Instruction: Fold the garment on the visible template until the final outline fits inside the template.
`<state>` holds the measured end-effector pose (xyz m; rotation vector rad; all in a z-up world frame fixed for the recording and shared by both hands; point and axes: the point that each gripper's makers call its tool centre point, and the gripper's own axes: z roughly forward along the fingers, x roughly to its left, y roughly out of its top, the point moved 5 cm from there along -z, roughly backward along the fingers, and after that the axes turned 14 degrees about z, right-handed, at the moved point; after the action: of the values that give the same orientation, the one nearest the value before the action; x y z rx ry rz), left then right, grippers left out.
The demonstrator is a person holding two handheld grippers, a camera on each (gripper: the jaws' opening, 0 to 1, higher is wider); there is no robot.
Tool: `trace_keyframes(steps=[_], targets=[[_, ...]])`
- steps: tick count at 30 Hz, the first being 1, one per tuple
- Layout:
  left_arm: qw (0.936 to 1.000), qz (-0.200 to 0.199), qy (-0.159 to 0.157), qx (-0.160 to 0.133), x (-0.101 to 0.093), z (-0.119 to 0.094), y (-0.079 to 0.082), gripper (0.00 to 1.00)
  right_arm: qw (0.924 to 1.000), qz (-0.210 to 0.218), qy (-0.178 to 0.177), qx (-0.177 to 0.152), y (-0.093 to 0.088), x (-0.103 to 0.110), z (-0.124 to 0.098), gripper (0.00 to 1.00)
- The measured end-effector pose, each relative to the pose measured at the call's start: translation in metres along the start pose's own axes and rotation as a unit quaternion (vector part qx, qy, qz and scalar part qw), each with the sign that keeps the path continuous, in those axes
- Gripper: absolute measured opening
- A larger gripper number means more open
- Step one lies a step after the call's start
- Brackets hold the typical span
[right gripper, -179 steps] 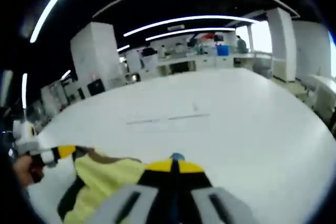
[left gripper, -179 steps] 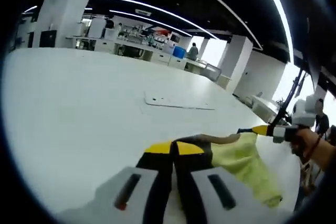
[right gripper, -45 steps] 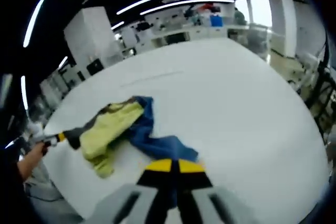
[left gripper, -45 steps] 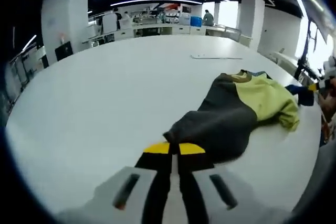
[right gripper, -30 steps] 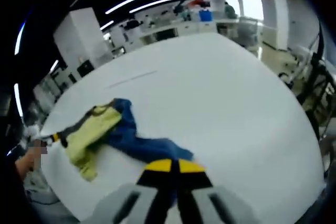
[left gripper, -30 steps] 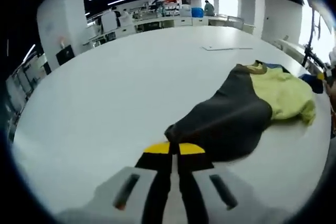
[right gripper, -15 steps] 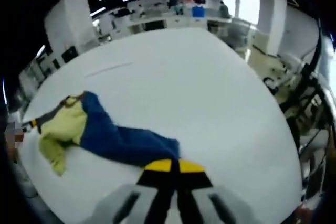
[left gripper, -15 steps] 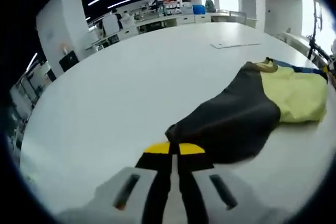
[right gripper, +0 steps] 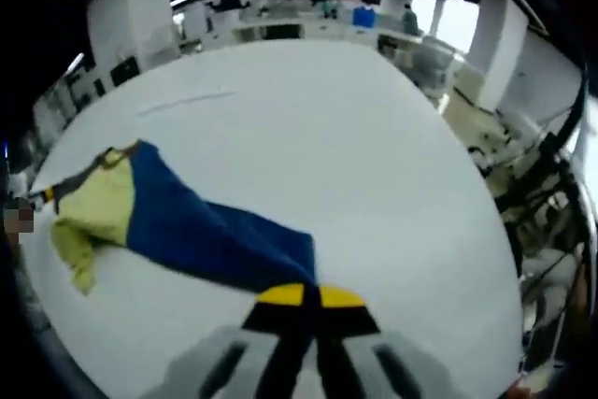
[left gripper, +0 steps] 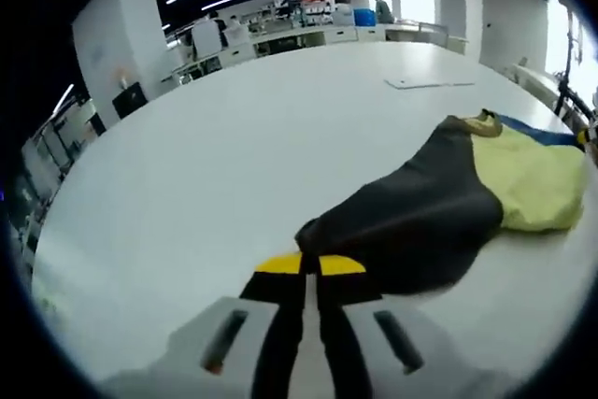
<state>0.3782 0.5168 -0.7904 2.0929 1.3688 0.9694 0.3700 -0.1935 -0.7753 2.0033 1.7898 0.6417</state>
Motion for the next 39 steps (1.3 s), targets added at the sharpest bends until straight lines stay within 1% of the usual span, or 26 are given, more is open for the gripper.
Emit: trace_keyframes(steps=[2,3,4,5,6,8,9,11,12,14,15,17,19,21,23,24,25,26,27,28,32,33,34,37,38,39], targets=[[1.0,-0.004,0.0,-0.005,-0.002,-0.004,0.001,0.05,0.9999,-0.008,-0.007,0.0,-0.001,-0.002,-0.002,0.11],[0.9999,-0.011,0.001,-0.01,-0.002,-0.007,0.002,0.09,0.9999,-0.009,-0.006,-0.007,-0.001,0.001,-0.004,0.17],[0.9998,-0.012,-0.001,-0.016,-0.001,-0.008,0.004,0.14,0.9999,-0.008,0.0,-0.014,0.0,0.002,-0.005,0.26],[0.9994,-0.02,-0.002,-0.028,-0.001,-0.01,0.006,0.18,0.9998,-0.005,0.006,-0.018,0.0,0.005,-0.007,0.32],[0.999,-0.024,-0.007,-0.038,-0.006,-0.014,0.008,0.22,0.9996,0.0,0.019,-0.023,0.001,0.008,-0.009,0.39],[0.9977,-0.035,-0.014,-0.056,-0.008,-0.019,0.01,0.34,0.9984,0.003,0.042,-0.037,0.003,0.017,-0.012,0.48],[0.9972,-0.037,-0.017,-0.063,-0.01,-0.021,0.01,0.39,0.998,0.001,0.05,-0.039,0.003,0.02,-0.014,0.53],[0.996,-0.034,-0.022,-0.079,-0.013,-0.03,0.011,0.48,0.9962,-0.007,0.075,-0.044,0.003,0.033,-0.02,0.59],[0.9957,-0.03,-0.025,-0.084,-0.017,-0.033,0.012,0.51,0.9941,-0.017,0.092,-0.055,0.003,0.041,-0.023,0.63],[0.9948,-0.026,-0.035,-0.092,-0.024,-0.039,0.011,0.57,0.9923,-0.021,0.106,-0.062,0.002,0.053,-0.028,0.7],[0.9944,-0.026,-0.037,-0.096,-0.026,-0.041,0.011,0.6,0.9904,-0.025,0.119,-0.065,0.002,0.061,-0.031,0.75],[0.9928,-0.022,-0.046,-0.108,-0.032,-0.048,0.012,0.69,0.9882,-0.029,0.136,-0.064,0.001,0.07,-0.034,0.8],[0.9913,-0.017,-0.053,-0.119,-0.039,-0.055,0.014,0.78,0.9845,-0.037,0.159,-0.065,0.0,0.085,-0.038,0.86],[0.9893,-0.014,-0.065,-0.13,-0.044,-0.062,0.015,0.84,0.9817,-0.052,0.171,-0.066,-0.002,0.099,-0.043,0.92],[0.9886,-0.013,-0.07,-0.133,-0.046,-0.065,0.015,0.89,0.9783,-0.069,0.186,-0.061,-0.002,0.106,-0.042,0.96],[0.9878,-0.012,-0.074,-0.136,-0.051,-0.073,0.016,0.92,0.9764,-0.074,0.194,-0.06,-0.003,0.112,-0.043,0.97],[0.9872,-0.012,-0.077,-0.139,-0.053,-0.076,0.016,0.94,0.9726,-0.08,0.211,-0.056,-0.005,0.123,-0.045,0.98],[0.9863,-0.011,-0.079,-0.144,-0.057,-0.081,0.017,0.96,0.9716,-0.08,0.216,-0.056,-0.006,0.129,-0.047,0.99],[0.9855,-0.01,-0.082,-0.148,-0.06,-0.084,0.017,0.98,0.9669,-0.087,0.234,-0.056,-0.008,0.142,-0.05,0.99],[0.9846,-0.009,-0.085,-0.152,-0.064,-0.088,0.018,0.99,0.9644,-0.09,0.243,-0.056,-0.009,0.15,-0.052,0.99],[0.9828,-0.003,-0.099,-0.156,-0.073,-0.097,0.015,0.99,0.953,-0.107,0.279,-0.05,-0.015,0.18,-0.058,0.99],[0.9819,-0.003,-0.103,-0.159,-0.077,-0.1,0.015,0.99,0.9495,-0.109,0.29,-0.047,-0.018,0.191,-0.061,0.98],[0.9812,-0.002,-0.106,-0.161,-0.081,-0.104,0.016,0.99,0.9463,-0.114,0.299,-0.045,-0.02,0.198,-0.063,0.98],[0.9797,0.0,-0.113,-0.165,-0.088,-0.113,0.015,0.99,0.9349,-0.132,0.327,-0.042,-0.025,0.221,-0.069,0.97],[0.9793,0.0,-0.116,-0.166,-0.091,-0.117,0.016,0.99,0.9285,-0.145,0.34,-0.038,-0.029,0.232,-0.072,0.96],[0.9789,-0.001,-0.117,-0.167,-0.093,-0.119,0.016,0.99,0.926,-0.15,0.344,-0.039,-0.03,0.238,-0.074,0.96]])
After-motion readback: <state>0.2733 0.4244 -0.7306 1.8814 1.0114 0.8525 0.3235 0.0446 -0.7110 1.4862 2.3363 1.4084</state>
